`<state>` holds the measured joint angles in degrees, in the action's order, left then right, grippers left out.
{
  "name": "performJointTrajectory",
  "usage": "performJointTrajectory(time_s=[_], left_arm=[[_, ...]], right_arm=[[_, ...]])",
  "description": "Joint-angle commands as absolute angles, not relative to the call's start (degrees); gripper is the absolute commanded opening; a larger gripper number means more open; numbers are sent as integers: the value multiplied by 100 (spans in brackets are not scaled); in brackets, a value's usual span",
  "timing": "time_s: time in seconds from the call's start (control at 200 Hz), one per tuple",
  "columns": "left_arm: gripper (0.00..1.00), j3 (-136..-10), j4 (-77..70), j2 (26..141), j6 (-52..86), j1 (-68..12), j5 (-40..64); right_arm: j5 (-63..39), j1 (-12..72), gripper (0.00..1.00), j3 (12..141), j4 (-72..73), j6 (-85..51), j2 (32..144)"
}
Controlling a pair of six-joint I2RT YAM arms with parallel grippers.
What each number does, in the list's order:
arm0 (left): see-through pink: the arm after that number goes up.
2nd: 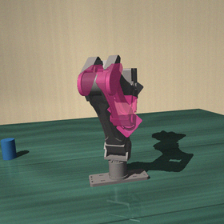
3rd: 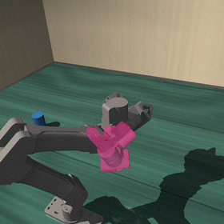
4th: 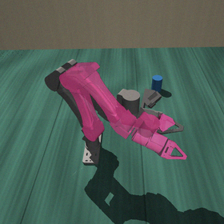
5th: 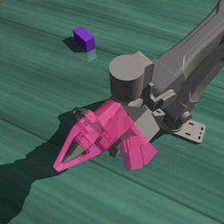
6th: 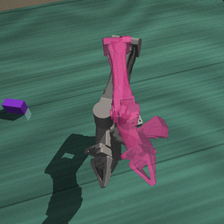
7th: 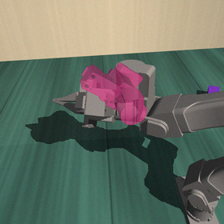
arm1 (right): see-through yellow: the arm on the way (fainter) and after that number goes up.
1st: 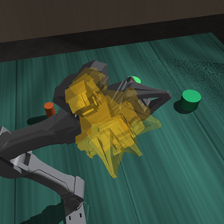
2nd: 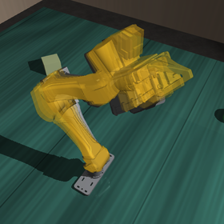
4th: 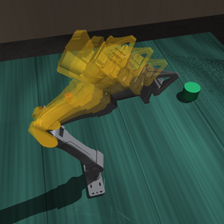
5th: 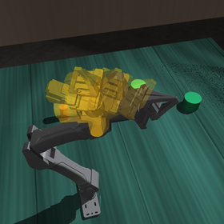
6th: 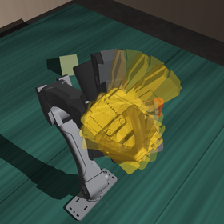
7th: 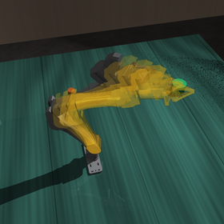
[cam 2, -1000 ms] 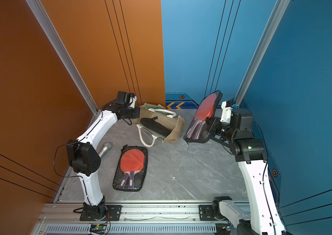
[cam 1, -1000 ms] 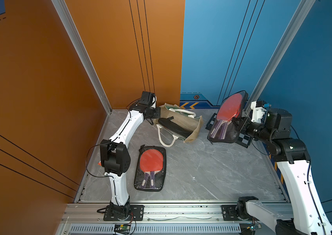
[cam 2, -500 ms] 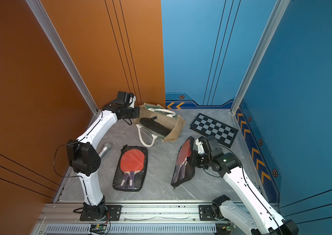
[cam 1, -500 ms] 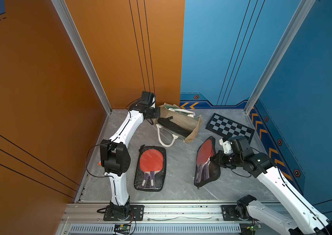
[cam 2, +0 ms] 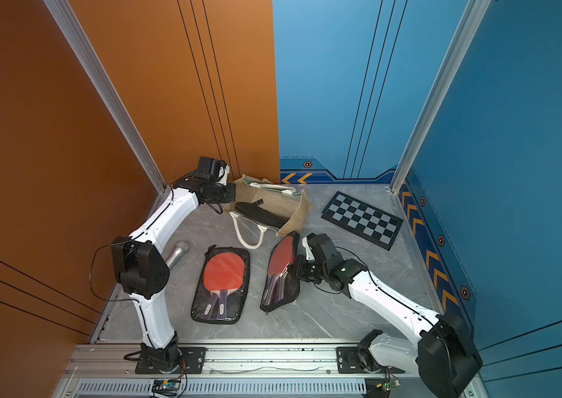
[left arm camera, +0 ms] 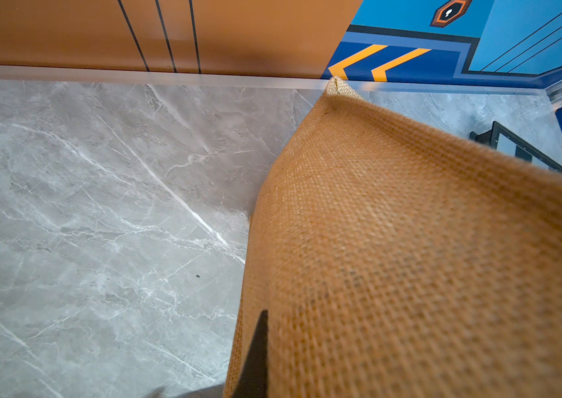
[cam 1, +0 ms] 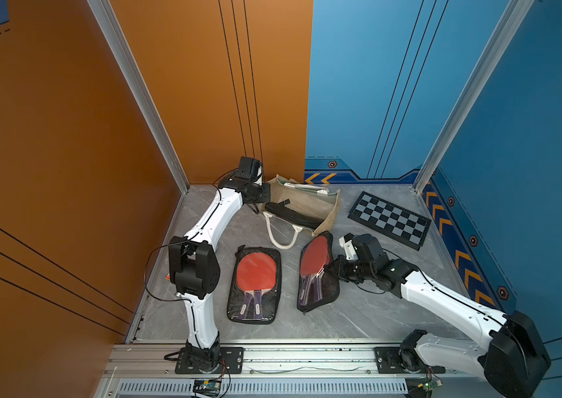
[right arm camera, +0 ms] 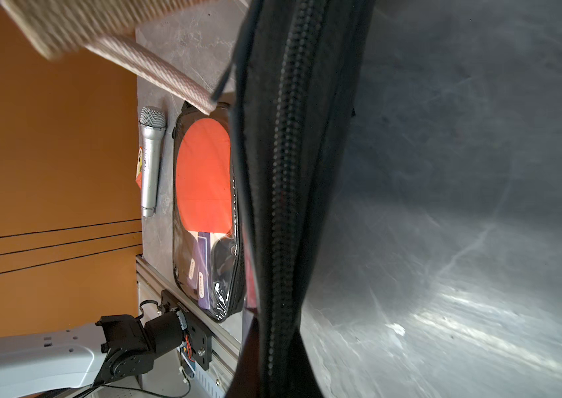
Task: Remove the ping pong set from the canvas bag
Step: Place the ping pong set at the center of the board.
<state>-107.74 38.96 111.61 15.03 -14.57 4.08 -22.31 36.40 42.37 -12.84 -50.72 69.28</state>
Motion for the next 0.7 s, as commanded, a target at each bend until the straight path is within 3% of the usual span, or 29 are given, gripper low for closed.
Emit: performJointTrajectory(time_s=[0.0,0.305,0.696], left_arm=[[5,-10706,3700,10863,1489,-1424,504],[5,-10714,3699,10828,1478,-1394,544],[5,-10661,3691,10828,1485,-1351,582]], right_arm=[[-2409,3767,0,3938,-333,-5443,7191],[-2376,4204,0,3275,-198,-5589,7701],[-1399,4562,0,2529,369,-6290,7751]])
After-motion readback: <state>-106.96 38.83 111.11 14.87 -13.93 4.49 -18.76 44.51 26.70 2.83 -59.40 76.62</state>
